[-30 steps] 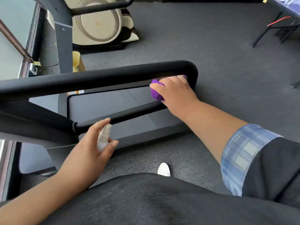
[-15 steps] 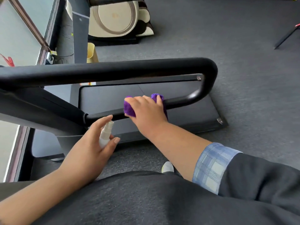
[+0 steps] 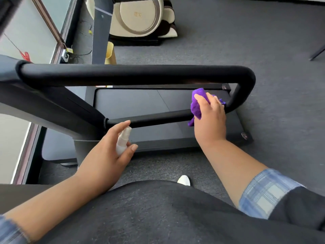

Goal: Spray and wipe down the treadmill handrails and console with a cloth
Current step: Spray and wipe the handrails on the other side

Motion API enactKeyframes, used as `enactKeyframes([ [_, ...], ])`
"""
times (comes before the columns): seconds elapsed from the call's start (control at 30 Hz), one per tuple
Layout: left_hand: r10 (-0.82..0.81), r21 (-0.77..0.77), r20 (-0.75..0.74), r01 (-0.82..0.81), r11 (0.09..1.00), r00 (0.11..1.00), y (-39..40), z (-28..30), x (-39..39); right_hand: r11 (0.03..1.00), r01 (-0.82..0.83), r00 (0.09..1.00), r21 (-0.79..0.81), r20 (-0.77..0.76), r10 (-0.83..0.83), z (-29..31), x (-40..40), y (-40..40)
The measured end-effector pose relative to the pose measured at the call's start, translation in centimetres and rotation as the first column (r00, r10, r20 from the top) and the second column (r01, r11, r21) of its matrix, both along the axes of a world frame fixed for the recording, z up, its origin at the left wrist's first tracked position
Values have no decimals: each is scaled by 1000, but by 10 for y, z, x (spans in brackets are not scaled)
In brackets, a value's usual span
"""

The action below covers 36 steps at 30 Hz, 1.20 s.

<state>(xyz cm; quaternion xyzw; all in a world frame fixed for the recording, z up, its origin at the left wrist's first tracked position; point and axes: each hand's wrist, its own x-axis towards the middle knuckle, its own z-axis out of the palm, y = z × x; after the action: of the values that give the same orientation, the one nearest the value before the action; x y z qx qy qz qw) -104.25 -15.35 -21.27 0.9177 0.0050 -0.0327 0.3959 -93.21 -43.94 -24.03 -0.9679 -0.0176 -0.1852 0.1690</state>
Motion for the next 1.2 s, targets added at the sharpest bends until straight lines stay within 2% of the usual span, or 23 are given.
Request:
enactKeyframes([
  [0.13,-3,8,-21,3,1000,1000,5,-4,-2,996,-79,997,-47,-23,78,-10,-5,36],
  [0.23,-23,15,-8,23,1000,1000,3,-4,-1,963,-271,959,-1,-88,269,-16,-21,65],
  [0.33,-52,9,-6,52,999,999,0,-2,3,882,-465,867,80,-159,472,-18,-35,78],
  [0.4,-68,5,-2,68,998,998,-1,-1,4,882,-441,879,168,-116,462,-9,-33,68],
  [0.5,-86,-3,2,86,996,996,-1,-1,5,920,-274,959,280,8,283,9,-20,38],
  [0.6,-96,-23,1,96,995,995,-2,-4,4,973,-94,992,210,105,74,19,-7,2],
  [0.67,-96,-29,-3,95,995,995,-3,-5,5,991,-57,994,119,104,45,16,-4,-11],
  [0.8,-88,-14,4,88,996,996,-3,-5,6,985,-170,979,-38,-119,164,-14,-18,19],
  [0.93,-96,9,17,96,995,995,-3,-6,4,981,-195,971,6,-143,194,-28,-22,58],
  [1.03,-88,0,29,88,996,996,-4,-8,2,938,-345,927,-24,-164,337,-25,-22,83],
  [1.13,-105,-30,42,106,994,994,-10,-6,3,873,-485,841,47,-247,481,-16,-22,103],
  [1.2,-119,-42,44,121,992,992,-14,-4,4,856,-476,821,201,-246,514,-3,-18,99],
])
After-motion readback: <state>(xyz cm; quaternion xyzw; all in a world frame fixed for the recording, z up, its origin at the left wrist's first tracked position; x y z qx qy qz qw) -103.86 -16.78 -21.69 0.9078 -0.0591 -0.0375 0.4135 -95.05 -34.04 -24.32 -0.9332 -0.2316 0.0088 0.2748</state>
